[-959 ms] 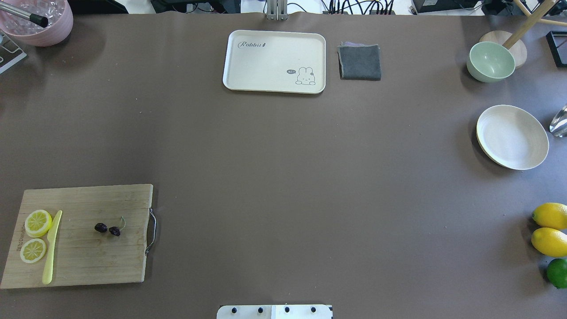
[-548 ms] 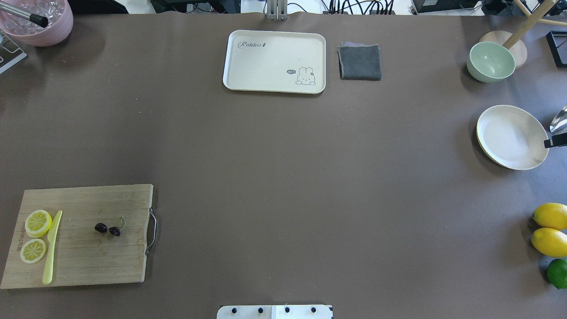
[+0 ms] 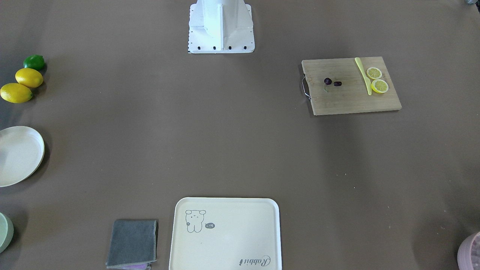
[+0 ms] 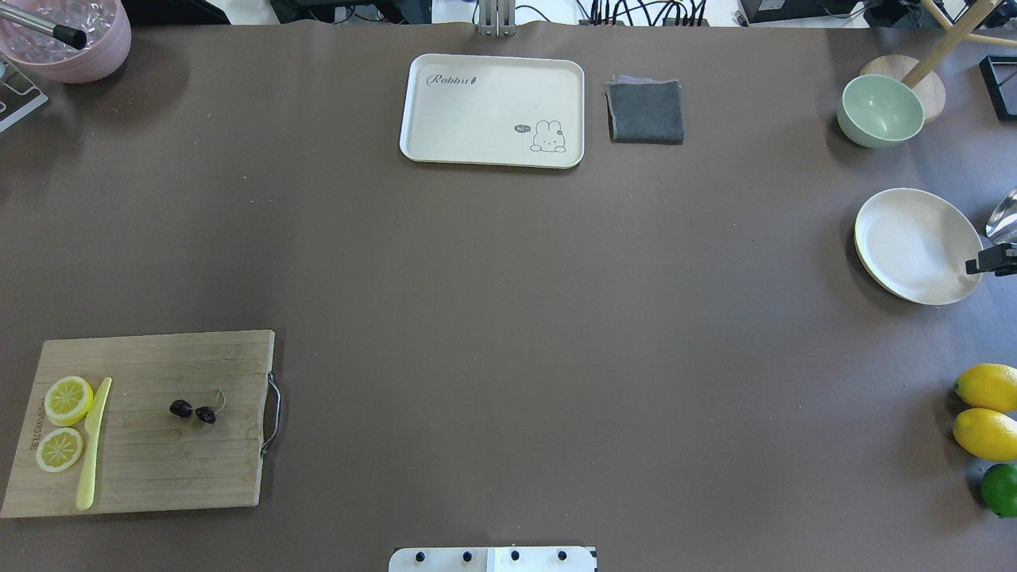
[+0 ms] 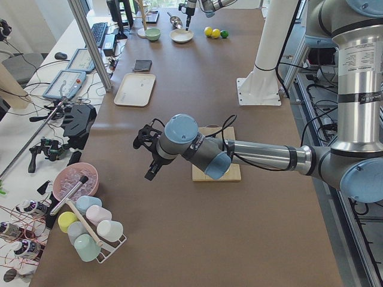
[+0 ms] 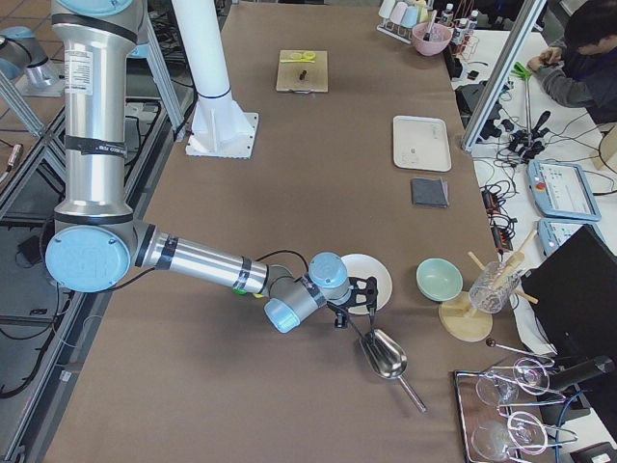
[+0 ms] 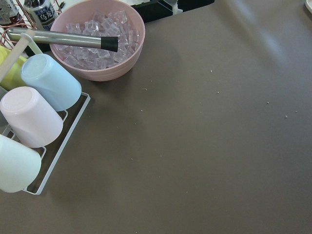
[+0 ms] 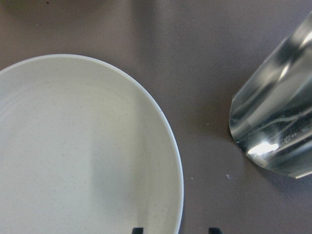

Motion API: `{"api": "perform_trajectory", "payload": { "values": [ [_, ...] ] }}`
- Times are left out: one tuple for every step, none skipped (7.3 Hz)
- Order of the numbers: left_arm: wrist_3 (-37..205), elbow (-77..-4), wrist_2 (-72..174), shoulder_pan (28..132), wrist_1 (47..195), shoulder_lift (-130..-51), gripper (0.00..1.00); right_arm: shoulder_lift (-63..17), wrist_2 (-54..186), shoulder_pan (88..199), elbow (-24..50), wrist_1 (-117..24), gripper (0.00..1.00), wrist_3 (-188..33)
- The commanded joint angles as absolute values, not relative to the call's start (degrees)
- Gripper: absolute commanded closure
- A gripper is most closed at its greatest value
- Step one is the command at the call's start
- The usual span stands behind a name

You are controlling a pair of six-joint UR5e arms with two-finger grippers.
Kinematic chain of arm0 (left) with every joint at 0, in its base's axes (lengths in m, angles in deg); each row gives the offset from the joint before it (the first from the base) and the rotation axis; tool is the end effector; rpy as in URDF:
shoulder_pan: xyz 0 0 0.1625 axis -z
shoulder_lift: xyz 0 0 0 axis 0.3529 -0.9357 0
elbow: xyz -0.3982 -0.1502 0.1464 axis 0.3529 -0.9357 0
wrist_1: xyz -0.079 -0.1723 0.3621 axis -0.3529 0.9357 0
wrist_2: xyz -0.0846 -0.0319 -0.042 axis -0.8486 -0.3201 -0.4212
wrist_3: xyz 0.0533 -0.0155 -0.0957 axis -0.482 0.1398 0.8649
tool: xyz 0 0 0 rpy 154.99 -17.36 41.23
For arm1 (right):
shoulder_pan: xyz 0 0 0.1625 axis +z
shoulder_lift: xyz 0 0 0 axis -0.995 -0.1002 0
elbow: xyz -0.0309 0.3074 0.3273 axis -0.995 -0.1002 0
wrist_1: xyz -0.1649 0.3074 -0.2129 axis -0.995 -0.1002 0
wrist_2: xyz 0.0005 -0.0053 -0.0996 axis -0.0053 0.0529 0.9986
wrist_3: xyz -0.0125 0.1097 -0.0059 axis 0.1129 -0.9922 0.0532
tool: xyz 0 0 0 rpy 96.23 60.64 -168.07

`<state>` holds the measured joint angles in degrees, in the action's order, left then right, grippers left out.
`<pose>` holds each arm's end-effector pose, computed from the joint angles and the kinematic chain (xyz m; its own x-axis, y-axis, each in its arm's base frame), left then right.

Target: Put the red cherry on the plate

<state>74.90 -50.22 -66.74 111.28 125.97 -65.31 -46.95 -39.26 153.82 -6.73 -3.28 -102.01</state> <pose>-0.0546 -0.4627 0.5744 0.6540 0.3656 -0.6623 0.0715 0.8416 0.5353 -0.1022 -0.4590 0.7565 0.6412 0.0344 0.7666 -0.1862 0.9761 0.1119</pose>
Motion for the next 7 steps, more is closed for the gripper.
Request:
{"api": "perform_trajectory", "payload": {
  "values": [
    [74.87,-50.2,-66.73,111.28,125.97,-65.3,0.02,-46.86,-38.72,153.16,-6.71,-3.18,0.87,-105.27],
    [74.78,-50.2,-66.73,111.37,125.97,-65.3,0.02,-46.86,-38.1,152.55,-6.71,-2.4,1.0,-106.17],
    [74.87,-50.2,-66.73,111.37,125.97,-65.3,0.02,-46.86,-38.1,152.46,-6.71,-2.22,1.0,-106.61],
    [74.87,-50.2,-66.73,111.37,125.97,-65.3,0.02,-46.68,-38.27,152.37,-5.67,-1.96,1.0,-110.62],
    [74.96,-50.11,-66.73,111.37,125.97,-65.3,0.02,-45.64,-38.54,152.37,-3.39,-1.78,1.0,-115.97],
    [75.04,-50.11,-66.73,111.37,125.97,-65.3,0.02,-45.45,-39.06,152.37,-0.41,-1.86,1.0,-118.8],
    [75.04,-50.11,-66.73,111.28,125.97,-65.3,0.02,-44.41,-39.5,150.8,2.23,-1.95,1.0,-124.31]
  ]
}}
